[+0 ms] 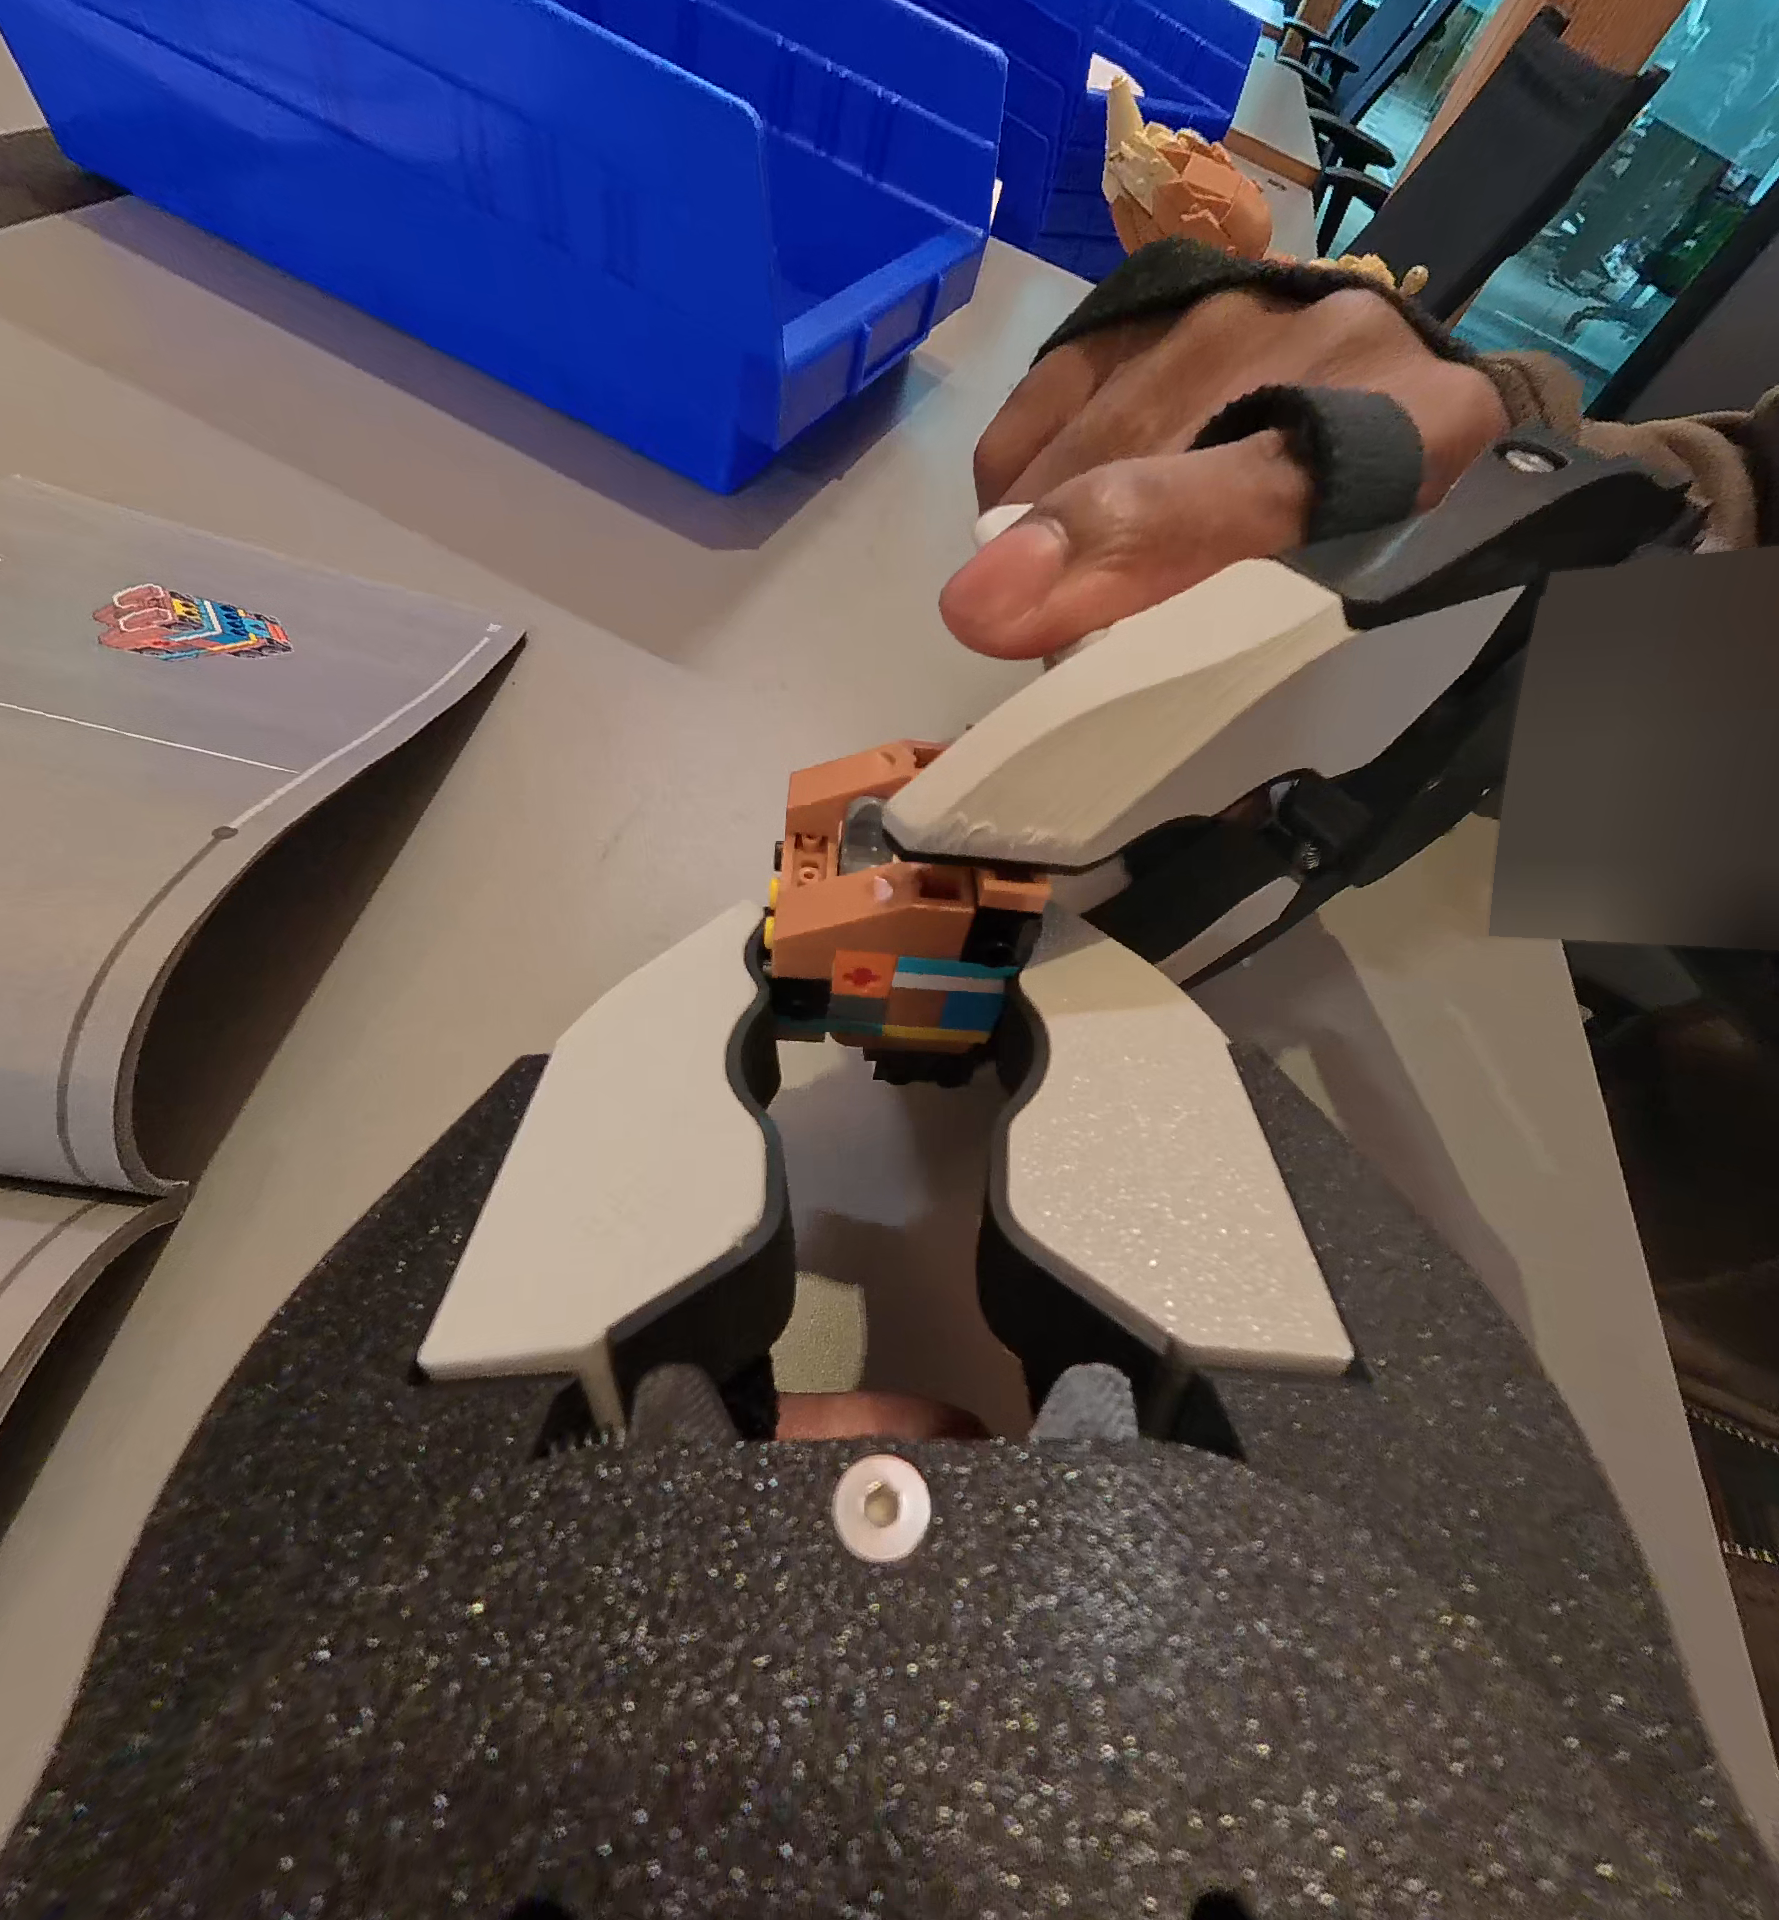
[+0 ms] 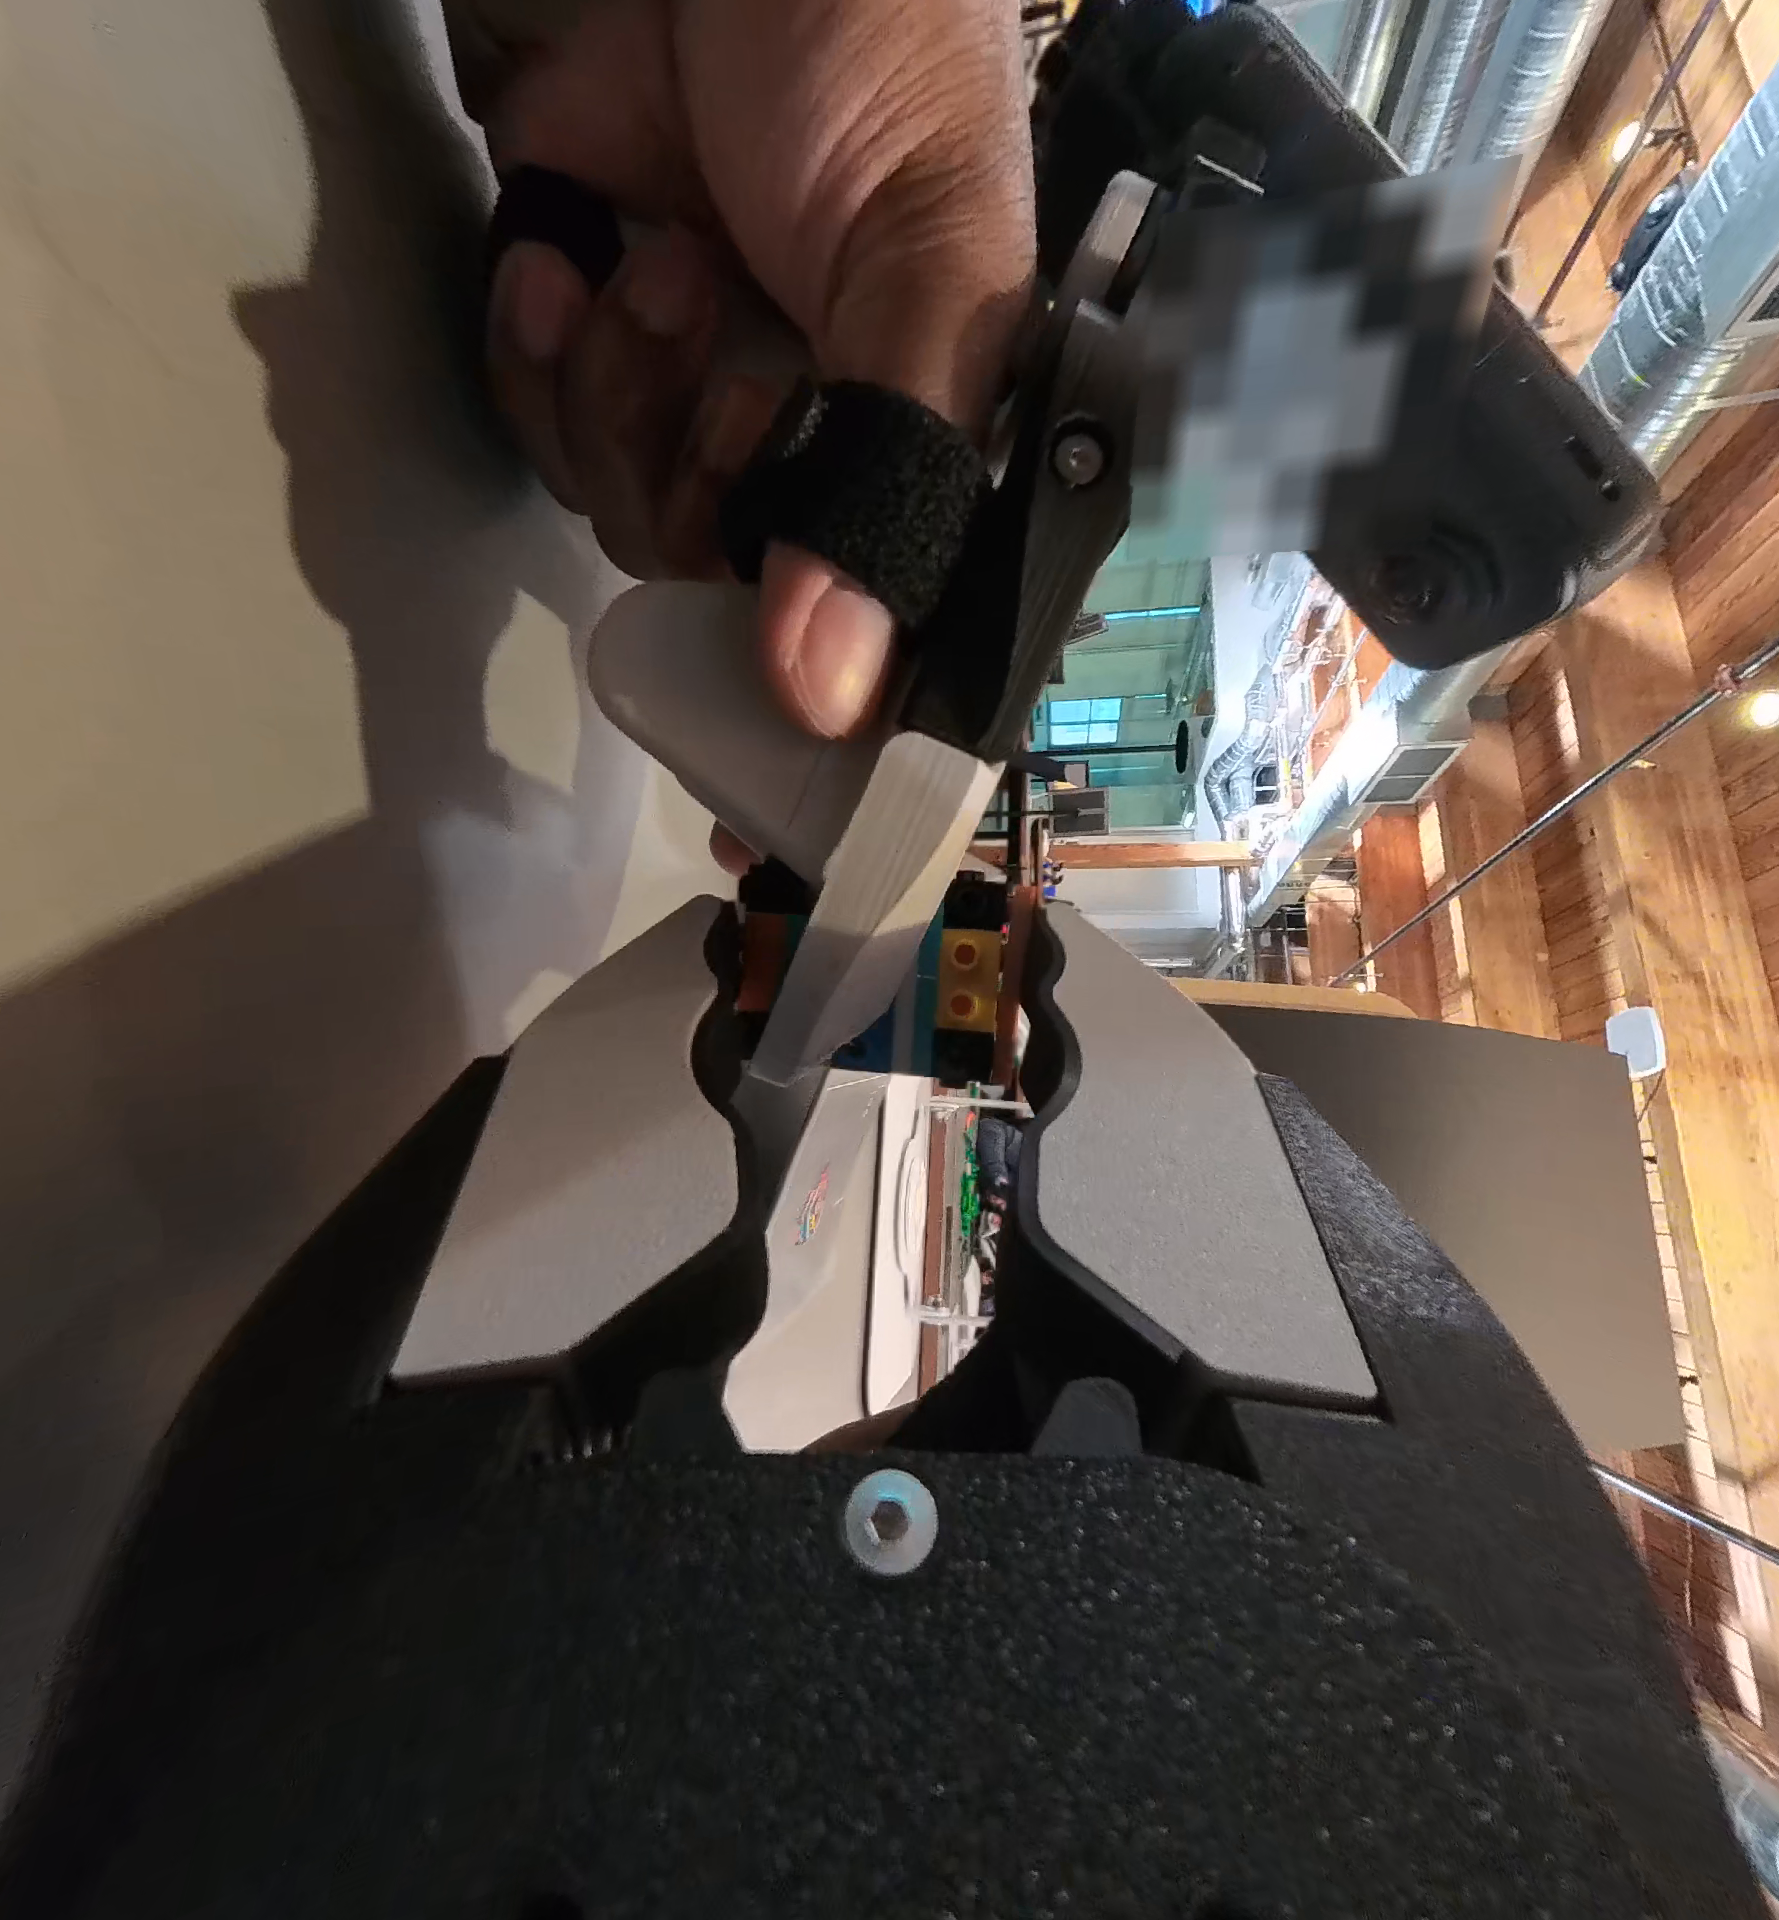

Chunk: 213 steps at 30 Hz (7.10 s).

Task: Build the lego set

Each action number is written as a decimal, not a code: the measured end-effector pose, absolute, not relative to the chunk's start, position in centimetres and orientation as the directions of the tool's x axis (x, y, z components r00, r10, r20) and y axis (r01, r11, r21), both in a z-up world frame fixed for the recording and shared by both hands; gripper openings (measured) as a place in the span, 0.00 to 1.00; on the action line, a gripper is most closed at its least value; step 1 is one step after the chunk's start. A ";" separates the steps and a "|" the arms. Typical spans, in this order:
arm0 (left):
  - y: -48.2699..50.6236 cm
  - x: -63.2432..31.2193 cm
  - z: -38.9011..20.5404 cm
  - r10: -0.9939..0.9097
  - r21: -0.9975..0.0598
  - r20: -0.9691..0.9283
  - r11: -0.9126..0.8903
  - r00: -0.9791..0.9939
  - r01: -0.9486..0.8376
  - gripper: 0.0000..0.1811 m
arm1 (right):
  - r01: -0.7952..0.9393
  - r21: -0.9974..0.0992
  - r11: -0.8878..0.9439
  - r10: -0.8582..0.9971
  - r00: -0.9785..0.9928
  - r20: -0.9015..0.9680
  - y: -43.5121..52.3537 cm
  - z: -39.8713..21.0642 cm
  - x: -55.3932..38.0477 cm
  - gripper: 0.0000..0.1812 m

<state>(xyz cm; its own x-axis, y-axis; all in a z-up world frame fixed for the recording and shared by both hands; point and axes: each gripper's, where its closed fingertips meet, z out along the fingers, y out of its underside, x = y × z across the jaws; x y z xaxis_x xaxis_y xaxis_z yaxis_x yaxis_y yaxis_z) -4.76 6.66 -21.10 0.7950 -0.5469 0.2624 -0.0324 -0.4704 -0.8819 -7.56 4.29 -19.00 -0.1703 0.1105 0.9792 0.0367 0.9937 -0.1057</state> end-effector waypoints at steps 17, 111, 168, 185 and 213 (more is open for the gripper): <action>6.7 -4.7 -21.2 -0.549 -0.875 0.298 -0.484 0.781 -0.006 0.22 | 0.045 -0.153 0.987 0.159 -0.222 0.962 4.4 -19.3 -7.6 0.28; 4.5 -1.5 -14.9 0.013 -0.181 -0.979 0.409 0.204 -0.894 0.22 | 0.137 -0.966 0.218 0.698 -0.714 0.056 -0.1 -17.3 -3.7 0.30; 10.7 -13.4 -18.8 -0.458 -0.795 -0.352 -0.314 0.816 -0.519 0.31 | 0.454 -0.853 0.256 0.965 -0.074 0.250 16.5 -22.0 -7.1 0.27; 4.2 -5.2 -21.9 -0.656 -0.826 0.047 -0.449 0.754 -0.339 0.30 | 0.148 -0.847 0.511 0.677 -0.676 0.291 6.2 -21.9 -3.8 0.31; 3.8 -4.0 -25.3 -0.679 -0.743 0.007 -0.495 0.734 -0.451 0.27 | 0.209 -0.789 0.578 0.523 -0.837 0.162 4.5 -23.9 -4.1 0.21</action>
<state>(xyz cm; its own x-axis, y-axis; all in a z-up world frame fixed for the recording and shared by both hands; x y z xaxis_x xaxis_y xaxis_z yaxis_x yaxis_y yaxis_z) -4.01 3.83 -25.31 0.7343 -0.6788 0.0073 -0.4506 -0.4954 -0.7427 -4.11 4.53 -23.95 -0.8369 0.5228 0.1619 0.2087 0.5782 -0.7887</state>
